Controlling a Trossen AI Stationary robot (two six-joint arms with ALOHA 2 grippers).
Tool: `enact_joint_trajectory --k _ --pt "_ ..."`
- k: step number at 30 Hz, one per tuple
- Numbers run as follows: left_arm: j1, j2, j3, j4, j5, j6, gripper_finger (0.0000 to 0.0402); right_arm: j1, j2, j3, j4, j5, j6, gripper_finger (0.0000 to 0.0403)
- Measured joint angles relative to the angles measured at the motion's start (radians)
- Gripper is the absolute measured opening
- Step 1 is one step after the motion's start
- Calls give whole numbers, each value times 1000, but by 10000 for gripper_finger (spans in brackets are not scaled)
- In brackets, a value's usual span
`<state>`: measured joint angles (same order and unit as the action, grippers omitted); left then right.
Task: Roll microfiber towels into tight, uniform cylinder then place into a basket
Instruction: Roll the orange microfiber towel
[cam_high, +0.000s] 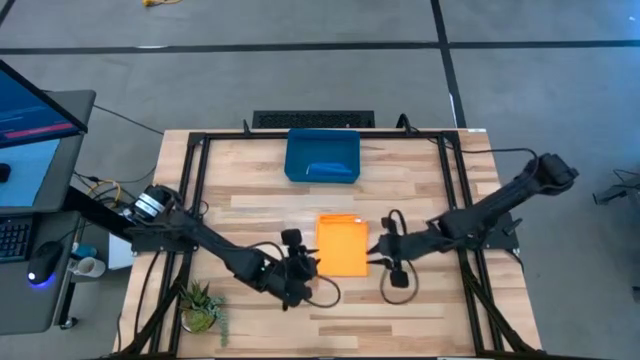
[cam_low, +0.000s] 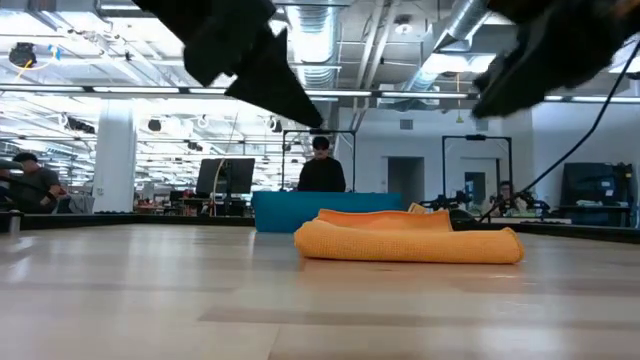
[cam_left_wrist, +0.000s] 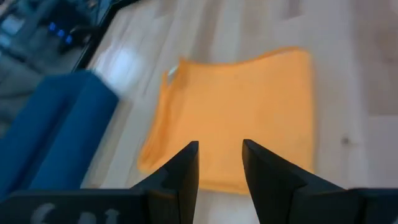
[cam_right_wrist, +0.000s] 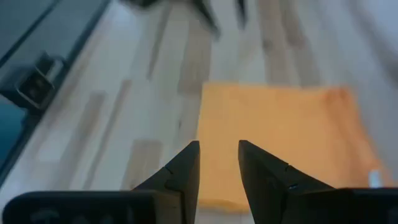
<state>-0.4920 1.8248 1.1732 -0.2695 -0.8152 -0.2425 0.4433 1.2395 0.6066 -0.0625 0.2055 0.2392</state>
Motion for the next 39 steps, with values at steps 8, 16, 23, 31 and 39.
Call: enact_joint_trajectory --k 8,16,23,31,39 --pt "-27 7 1 139 214 188 116 175 -62 1 113 266 -142 129" --pt "-9 9 1 174 321 233 116 273 -23 101 38 409 -188 128" --pt "-10 10 1 169 323 224 116 284 -22 107 -95 382 -78 128" --pt "-12 10 1 125 322 169 116 283 59 107 -115 293 -3 128" --pt "-19 15 1 123 321 122 116 247 198 137 -100 294 -115 128"
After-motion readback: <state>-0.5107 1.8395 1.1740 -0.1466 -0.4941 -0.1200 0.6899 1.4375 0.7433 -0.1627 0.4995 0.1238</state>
